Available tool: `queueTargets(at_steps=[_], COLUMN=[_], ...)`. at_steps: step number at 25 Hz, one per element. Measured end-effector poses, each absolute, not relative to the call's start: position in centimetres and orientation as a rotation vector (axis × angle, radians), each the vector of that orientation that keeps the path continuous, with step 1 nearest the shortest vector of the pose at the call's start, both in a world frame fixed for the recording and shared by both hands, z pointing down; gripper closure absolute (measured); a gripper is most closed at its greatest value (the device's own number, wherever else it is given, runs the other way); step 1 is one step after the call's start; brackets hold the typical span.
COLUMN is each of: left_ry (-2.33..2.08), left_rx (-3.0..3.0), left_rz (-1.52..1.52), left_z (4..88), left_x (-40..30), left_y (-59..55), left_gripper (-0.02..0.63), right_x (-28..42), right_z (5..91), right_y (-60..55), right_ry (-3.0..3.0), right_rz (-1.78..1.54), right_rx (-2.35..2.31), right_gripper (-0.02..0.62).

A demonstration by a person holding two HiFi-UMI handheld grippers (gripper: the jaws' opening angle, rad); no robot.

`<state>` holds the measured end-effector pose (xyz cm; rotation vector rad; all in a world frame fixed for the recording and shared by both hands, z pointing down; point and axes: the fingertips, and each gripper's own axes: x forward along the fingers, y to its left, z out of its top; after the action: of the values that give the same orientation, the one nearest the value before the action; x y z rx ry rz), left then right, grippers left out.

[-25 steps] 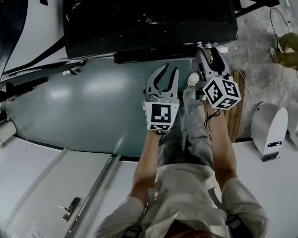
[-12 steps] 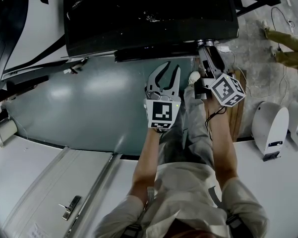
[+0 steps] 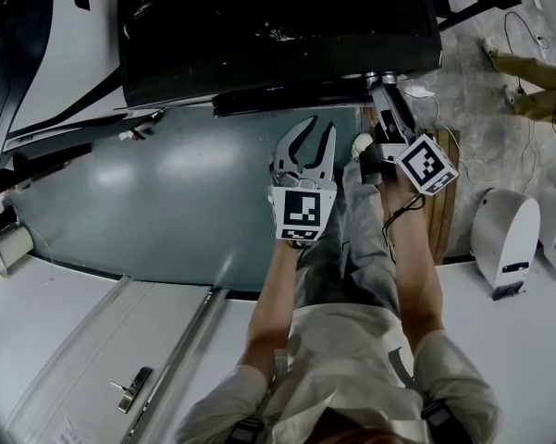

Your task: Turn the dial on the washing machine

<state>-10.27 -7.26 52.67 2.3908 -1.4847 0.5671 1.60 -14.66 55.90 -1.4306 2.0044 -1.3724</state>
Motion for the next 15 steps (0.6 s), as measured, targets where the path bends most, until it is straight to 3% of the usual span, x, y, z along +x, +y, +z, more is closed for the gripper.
queueTargets(at_steps=[15], left_ry=[-1.472], left_rx=[2.399], left_rz=[0.577], left_z=[52.87], left_x=[-9.94], left_y=[-7.28], left_gripper=[0.503], right_x=[1.94], right_z=[56.23], right_y=[-14.66], right_ry=[1.748], right_rz=[-1.496], right_rx=[-1.241], right_gripper=[0.334])
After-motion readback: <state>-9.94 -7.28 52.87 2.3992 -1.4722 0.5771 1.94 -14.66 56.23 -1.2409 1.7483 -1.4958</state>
